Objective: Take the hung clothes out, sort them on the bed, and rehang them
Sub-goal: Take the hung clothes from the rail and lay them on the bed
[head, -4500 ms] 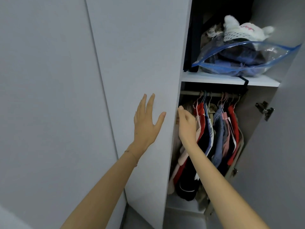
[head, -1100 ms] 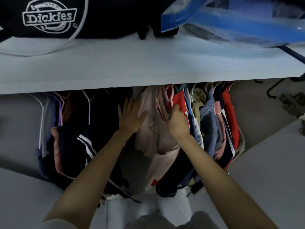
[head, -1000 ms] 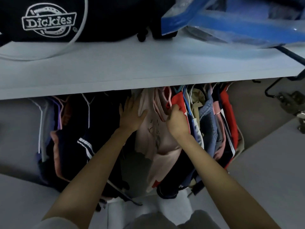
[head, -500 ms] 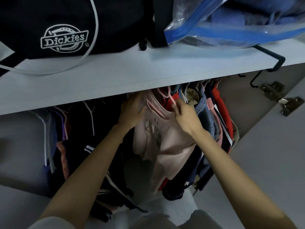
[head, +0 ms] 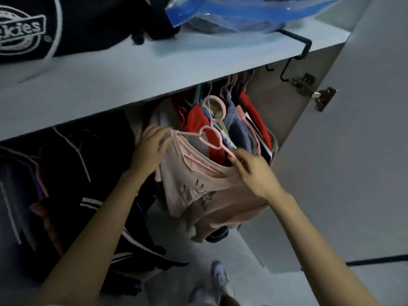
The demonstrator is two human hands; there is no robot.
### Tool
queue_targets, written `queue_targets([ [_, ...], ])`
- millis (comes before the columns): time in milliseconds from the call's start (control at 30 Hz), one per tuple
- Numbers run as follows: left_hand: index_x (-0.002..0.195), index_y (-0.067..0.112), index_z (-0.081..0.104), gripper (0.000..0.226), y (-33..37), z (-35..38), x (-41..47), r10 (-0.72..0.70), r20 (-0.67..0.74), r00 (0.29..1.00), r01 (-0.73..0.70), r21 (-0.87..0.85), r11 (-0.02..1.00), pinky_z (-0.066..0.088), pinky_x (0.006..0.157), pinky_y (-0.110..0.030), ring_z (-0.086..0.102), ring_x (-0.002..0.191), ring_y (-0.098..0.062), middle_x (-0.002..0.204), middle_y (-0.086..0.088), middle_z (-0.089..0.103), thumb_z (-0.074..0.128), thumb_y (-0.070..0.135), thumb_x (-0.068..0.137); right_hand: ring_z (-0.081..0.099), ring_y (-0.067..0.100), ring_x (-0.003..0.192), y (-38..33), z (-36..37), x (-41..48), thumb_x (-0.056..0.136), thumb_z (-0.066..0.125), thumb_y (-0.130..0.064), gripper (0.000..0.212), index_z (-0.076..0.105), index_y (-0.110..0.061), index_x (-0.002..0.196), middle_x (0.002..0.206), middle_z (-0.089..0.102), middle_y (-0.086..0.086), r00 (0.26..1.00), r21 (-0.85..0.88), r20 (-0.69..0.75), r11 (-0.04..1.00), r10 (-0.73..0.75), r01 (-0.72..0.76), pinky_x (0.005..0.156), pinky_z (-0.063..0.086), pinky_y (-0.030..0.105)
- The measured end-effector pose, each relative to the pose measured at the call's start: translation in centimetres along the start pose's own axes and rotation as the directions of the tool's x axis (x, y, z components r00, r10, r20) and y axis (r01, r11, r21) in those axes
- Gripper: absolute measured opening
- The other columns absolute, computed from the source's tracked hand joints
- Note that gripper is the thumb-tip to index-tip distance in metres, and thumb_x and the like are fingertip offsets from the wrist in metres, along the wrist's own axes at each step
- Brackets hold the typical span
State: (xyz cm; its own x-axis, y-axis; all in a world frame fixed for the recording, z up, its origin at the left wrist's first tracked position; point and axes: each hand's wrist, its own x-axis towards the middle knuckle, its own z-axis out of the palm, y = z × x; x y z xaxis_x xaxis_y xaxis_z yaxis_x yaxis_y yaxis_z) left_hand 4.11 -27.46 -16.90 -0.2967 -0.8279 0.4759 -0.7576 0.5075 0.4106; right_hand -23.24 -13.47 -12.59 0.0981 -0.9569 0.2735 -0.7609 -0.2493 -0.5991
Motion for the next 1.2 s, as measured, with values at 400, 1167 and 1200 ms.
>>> queue_targets([
  [400,0.101,0.019,0.058,0.011,12.4,5.7,-1.9,0.287,0.329,0.9,-0.193,-0.289,0.938,0.05,0.08,-0.042,0.058,0.091,-0.02,0.093,-0.002,0.062,0.061,0.028,0.095,0.049,0.016,0.062,4.1,-4.8,-15.6,0.101,0.05,-0.021,0.019,0.065,-0.011,0.103,0.074,0.056,-0.008,0.93,-0.105,-0.27,0.952,0.251,-0.288,0.057,0.033,0.031],
  [1167,0.091,0.015,0.066,0.029,56.8,23.1,-27.2,0.821,0.24,0.518,-0.584,-0.602,0.545,0.042,0.065,-0.032,0.059,0.077,-0.026,0.083,-0.001,0.064,0.051,0.038,0.096,0.061,0.016,0.068,8.9,-18.4,-61.0,0.096,0.057,-0.043,0.027,0.074,-0.021,0.095,0.078,0.07,-0.006,0.192,0.16,-0.764,0.469,0.616,-0.868,0.059,0.048,0.034],
  [1200,0.091,0.015,0.066,0.028,58.9,23.7,-27.9,0.848,0.235,0.475,-0.593,-0.627,0.506,0.04,0.065,-0.03,0.058,0.077,-0.025,0.083,0.0,0.064,0.051,0.038,0.096,0.062,0.015,0.07,8.7,-18.8,-62.4,0.095,0.056,-0.044,0.028,0.074,-0.022,0.096,0.079,0.07,-0.006,0.133,0.184,-0.78,0.427,0.611,-0.885,0.059,0.045,0.031],
])
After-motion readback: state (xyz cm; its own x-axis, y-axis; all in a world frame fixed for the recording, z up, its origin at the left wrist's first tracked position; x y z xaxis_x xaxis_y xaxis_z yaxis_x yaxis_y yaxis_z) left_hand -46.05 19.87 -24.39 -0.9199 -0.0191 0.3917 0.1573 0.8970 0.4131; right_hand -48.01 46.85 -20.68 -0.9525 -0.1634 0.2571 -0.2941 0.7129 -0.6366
